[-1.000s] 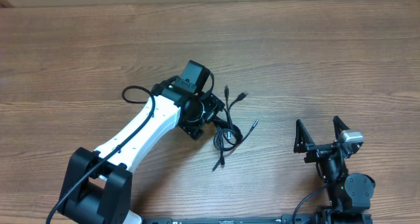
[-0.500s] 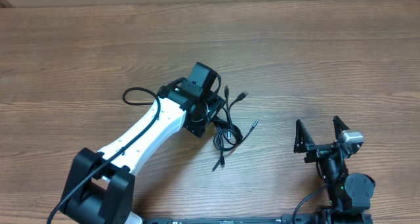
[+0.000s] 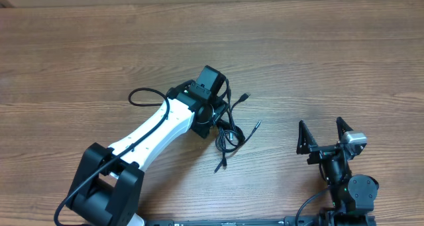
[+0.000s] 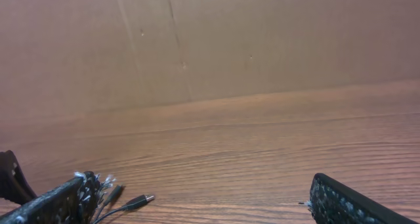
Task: Untangle cables
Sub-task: 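Close the left gripper on the cable bundle's knotted middle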
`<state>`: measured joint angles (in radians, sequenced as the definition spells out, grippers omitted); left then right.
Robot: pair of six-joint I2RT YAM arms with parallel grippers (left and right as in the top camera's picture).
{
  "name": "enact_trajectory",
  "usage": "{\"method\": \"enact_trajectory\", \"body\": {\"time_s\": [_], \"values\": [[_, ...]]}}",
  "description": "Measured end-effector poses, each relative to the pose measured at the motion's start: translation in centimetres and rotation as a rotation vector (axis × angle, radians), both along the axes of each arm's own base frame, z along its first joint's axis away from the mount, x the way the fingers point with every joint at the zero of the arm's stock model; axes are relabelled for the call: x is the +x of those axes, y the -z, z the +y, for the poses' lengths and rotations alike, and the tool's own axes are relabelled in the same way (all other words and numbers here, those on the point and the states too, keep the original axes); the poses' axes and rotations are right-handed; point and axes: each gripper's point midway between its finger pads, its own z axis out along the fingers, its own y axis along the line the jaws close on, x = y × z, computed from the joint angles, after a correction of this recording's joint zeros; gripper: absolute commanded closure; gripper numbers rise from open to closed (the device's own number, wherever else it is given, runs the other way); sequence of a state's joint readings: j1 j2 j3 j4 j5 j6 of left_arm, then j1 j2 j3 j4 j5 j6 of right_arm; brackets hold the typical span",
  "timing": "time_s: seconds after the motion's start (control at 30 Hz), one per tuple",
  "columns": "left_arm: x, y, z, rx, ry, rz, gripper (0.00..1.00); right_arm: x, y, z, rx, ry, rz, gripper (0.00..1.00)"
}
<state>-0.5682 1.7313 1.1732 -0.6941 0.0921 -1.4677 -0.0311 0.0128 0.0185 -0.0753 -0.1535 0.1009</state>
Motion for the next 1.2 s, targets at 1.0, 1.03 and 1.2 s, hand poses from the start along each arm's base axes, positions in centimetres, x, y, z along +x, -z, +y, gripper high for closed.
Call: {"method": "enact_trajectory", "body": {"time_s": [1.0,1.03,1.2], "values": [[0.04,0.00,-0.36,0.039,0.012,-0.037,0.69,0.00,0.01,0.00,0.000,0.000,0.000,0.00],[0.04,0.00,-0.35,0.041,0.009,-0.038,0.71,0.00,0.00,-0.01,0.000,0.000,0.000,0.00],[0.15,0.01,-0.21,0.045,-0.007,-0.041,0.89,0.00,0.00,-0.01,0.000,0.000,0.000,0.00]]}}
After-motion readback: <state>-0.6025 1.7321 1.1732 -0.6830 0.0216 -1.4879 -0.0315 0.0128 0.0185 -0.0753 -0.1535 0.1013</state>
